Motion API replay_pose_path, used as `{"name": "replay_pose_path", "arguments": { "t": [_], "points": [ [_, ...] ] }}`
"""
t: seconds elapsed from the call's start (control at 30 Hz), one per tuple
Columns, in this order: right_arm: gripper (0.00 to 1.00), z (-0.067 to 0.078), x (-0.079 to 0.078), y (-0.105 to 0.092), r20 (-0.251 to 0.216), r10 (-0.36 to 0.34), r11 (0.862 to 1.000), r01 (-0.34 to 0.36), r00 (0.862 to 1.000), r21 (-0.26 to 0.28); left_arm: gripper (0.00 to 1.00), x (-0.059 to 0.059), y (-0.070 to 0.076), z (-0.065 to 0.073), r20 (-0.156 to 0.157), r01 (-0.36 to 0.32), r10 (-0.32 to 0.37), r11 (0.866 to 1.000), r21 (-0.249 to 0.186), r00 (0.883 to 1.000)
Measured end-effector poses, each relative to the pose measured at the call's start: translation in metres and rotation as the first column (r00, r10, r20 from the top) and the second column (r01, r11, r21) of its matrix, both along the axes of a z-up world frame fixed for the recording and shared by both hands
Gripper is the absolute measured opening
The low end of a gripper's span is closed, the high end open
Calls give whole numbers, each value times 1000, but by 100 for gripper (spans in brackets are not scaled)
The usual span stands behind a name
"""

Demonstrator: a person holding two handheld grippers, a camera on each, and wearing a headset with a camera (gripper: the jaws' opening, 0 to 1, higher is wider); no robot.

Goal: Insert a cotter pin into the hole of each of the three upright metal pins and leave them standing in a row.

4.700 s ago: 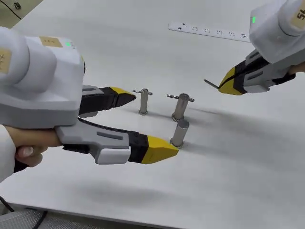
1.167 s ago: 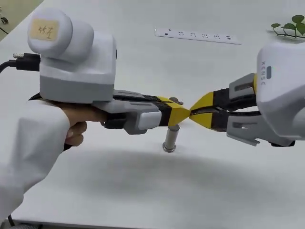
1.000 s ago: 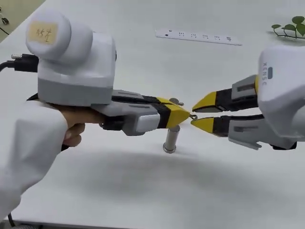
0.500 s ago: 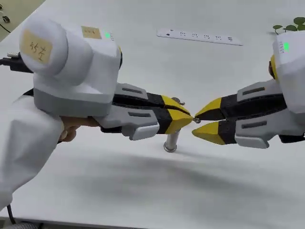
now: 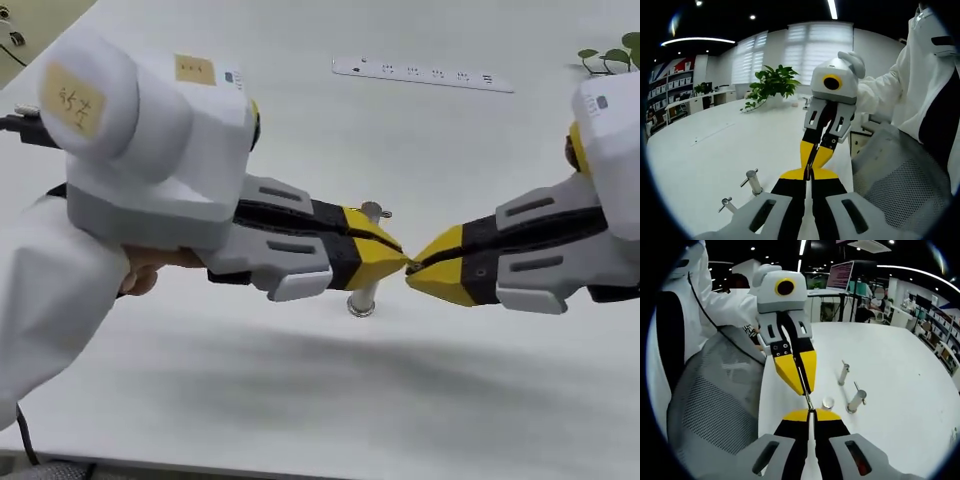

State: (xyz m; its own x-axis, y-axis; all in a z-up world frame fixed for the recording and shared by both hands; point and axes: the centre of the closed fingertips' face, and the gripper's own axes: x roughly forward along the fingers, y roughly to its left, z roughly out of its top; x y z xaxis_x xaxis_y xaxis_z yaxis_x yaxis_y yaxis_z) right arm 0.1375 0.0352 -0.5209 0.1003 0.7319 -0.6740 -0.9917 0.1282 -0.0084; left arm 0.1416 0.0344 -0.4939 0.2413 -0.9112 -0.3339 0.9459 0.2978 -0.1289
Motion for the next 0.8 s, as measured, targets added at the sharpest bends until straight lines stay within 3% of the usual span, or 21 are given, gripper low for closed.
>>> {"name": "replay_pose_path", "arguments": {
  "t": [0.03, 0.27, 0.43, 0.8],
  "points": [
    [0, 1, -1, -1, -26, -2, 1000, 2, 1000, 4, 0, -1, 0, 0, 6, 11, -11, 1000, 2, 1000],
    [0, 6, -11, -7, -71, 41, 999, -40, 997, 21, 0, -2, 3, -7, 34, 47, -49, 997, 63, 998],
    [0, 3, -8, -7, -49, 47, 999, -47, 998, -1, 0, -10, -4, -2, 60, 85, -89, 994, 64, 994],
    [0, 3, -13, -3, -53, 80, 997, -80, 995, -7, 0, -17, -5, -9, 69, 137, -145, 984, 111, 987]
  ]
}}
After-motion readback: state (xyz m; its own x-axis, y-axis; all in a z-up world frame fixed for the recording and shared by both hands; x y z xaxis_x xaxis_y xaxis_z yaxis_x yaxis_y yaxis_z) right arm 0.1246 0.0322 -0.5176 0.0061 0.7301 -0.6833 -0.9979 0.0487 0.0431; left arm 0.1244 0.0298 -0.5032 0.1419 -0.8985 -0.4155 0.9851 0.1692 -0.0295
